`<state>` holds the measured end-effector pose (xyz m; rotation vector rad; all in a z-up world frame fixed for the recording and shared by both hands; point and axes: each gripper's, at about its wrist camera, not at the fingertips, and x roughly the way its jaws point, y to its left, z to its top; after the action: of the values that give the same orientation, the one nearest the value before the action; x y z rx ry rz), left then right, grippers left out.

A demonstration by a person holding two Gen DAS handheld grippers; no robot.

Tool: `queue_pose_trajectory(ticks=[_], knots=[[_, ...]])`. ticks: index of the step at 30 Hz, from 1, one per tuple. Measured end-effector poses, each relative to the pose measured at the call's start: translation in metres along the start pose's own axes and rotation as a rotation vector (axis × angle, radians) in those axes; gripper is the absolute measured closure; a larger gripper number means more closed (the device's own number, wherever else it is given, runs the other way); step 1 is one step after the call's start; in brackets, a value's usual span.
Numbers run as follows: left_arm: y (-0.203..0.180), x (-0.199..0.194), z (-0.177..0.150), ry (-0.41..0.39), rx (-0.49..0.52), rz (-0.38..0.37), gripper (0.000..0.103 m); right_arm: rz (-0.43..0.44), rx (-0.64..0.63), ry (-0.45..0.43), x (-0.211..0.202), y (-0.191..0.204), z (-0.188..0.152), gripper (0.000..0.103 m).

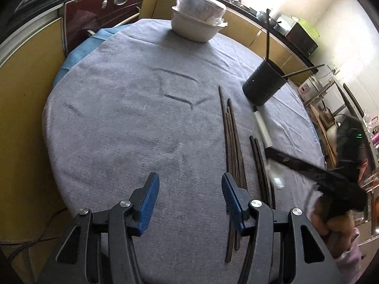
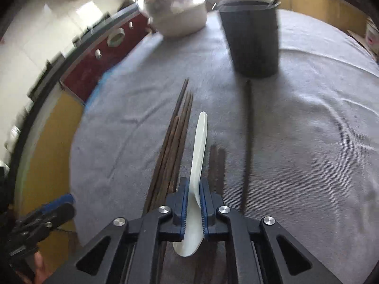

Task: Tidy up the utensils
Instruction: 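Move both open tools toward the white plastic spoons, then grasp a white spoon with the right tool while the left tool grasps another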

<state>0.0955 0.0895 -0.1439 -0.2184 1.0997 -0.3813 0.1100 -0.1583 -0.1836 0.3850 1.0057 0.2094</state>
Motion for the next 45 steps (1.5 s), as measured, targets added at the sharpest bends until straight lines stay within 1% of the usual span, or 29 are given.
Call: queue_pose_trajectory(ticks=[2,4,6,7,8,10,12,14,16,19,22,25,27,30,32,35,37,38,41,43,45], knots=[[-0.007,0.003,0.0,0.005,0.016,-0.005,0.047,0.053,0.042,-0.043,-0.023,-0.012,-0.002,0.093],[-0.016,0.005,0.001,0.008,0.034,-0.011,0.047,0.113,0.089,-0.109,-0.051,-0.026,-0.005,0.093],[-0.026,0.007,0.001,0.011,0.052,-0.021,0.047,0.159,0.142,-0.16,-0.071,-0.04,-0.006,0.089],[-0.03,0.008,0.001,0.012,0.059,-0.024,0.047,0.179,0.183,-0.177,-0.082,-0.05,-0.007,0.088],[-0.036,0.008,0.001,0.012,0.072,-0.025,0.047,0.202,0.229,-0.213,-0.095,-0.064,-0.01,0.086],[-0.044,0.009,0.001,0.013,0.093,-0.024,0.047,0.19,0.276,-0.313,-0.118,-0.084,-0.011,0.085],[-0.049,0.01,-0.001,0.017,0.107,-0.023,0.047,0.204,0.312,-0.34,-0.133,-0.102,-0.01,0.081],[-0.054,0.011,-0.001,0.023,0.115,-0.02,0.047,0.154,0.333,-0.384,-0.146,-0.115,-0.013,0.081],[-0.059,0.015,-0.002,0.032,0.12,-0.022,0.047,0.128,0.332,-0.392,-0.152,-0.122,-0.018,0.081],[-0.073,0.022,-0.003,0.05,0.146,-0.022,0.047,0.105,0.365,-0.355,-0.142,-0.134,-0.022,0.081],[-0.087,0.027,-0.003,0.057,0.171,-0.027,0.047,0.079,0.363,-0.272,-0.124,-0.135,-0.022,0.081],[-0.096,0.033,-0.003,0.065,0.184,-0.031,0.047,0.054,0.329,-0.173,-0.098,-0.126,-0.014,0.081],[-0.098,0.036,-0.006,0.072,0.191,-0.027,0.047,0.04,0.29,-0.127,-0.084,-0.117,-0.009,0.081],[-0.095,0.038,-0.008,0.083,0.185,-0.023,0.047,-0.005,0.235,-0.035,-0.056,-0.101,0.001,0.082],[-0.091,0.039,-0.007,0.085,0.182,-0.018,0.047,-0.021,0.223,0.016,-0.043,-0.097,0.004,0.082],[-0.089,0.038,-0.006,0.08,0.18,-0.018,0.048,-0.072,0.212,0.058,-0.022,-0.092,0.01,0.082],[-0.088,0.037,-0.005,0.079,0.189,-0.022,0.048,-0.085,0.204,0.076,-0.012,-0.09,0.013,0.081],[-0.089,0.037,-0.004,0.079,0.193,-0.023,0.048,-0.095,0.193,0.067,-0.011,-0.088,0.015,0.081],[-0.089,0.037,-0.003,0.078,0.198,-0.035,0.048,-0.133,0.166,0.079,-0.006,-0.082,0.02,0.081],[-0.091,0.037,-0.001,0.08,0.202,-0.046,0.05,-0.165,0.127,0.095,-0.002,-0.077,0.023,0.088],[-0.096,0.038,0.002,0.085,0.215,-0.058,0.061,-0.19,0.099,0.102,-0.002,-0.076,0.024,0.096]])
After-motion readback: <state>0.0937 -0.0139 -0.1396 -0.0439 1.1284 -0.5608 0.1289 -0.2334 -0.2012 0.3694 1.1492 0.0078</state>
